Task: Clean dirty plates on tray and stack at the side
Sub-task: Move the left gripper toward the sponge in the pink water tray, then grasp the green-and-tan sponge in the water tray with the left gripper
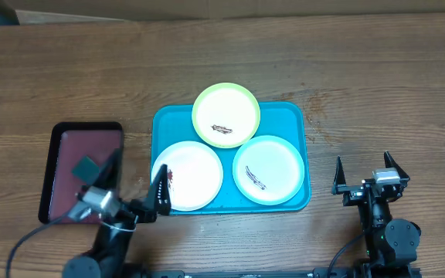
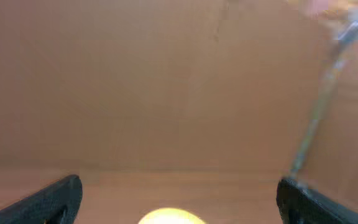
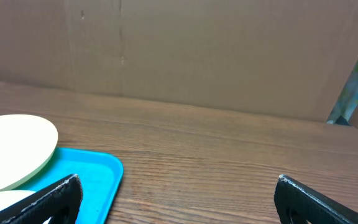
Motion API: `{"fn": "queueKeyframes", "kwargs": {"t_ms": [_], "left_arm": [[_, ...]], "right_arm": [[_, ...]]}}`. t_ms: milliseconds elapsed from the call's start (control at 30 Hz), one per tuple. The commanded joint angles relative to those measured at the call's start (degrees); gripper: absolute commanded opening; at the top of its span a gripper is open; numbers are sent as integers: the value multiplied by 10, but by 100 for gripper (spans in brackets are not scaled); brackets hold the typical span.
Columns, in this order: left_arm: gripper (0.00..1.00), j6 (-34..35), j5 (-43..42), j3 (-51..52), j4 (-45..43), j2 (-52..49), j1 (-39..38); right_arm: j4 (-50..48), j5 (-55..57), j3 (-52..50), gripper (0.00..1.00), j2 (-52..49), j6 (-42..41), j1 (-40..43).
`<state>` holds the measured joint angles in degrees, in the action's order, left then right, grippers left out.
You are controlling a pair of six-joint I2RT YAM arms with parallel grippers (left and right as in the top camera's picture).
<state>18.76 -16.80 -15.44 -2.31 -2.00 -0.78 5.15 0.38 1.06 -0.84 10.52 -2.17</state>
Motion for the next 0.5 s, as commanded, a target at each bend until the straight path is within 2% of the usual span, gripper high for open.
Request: {"fn": "queueKeyframes", "kwargs": {"t_ms": [0, 100, 200, 467], "left_arm": [[100, -87, 147, -167, 216, -71, -3], [100, -83, 194, -241, 357, -143, -3], [100, -83, 178, -280, 423, -215, -3], [100, -80, 121, -310, 406, -322, -3]], "right_arm": [[-3, 0, -6, 100, 7, 0, 3], [-3, 0, -6, 100, 7, 0, 3], [-3, 0, -6, 100, 7, 0, 3], [-3, 0, -6, 100, 7, 0, 3]]}}
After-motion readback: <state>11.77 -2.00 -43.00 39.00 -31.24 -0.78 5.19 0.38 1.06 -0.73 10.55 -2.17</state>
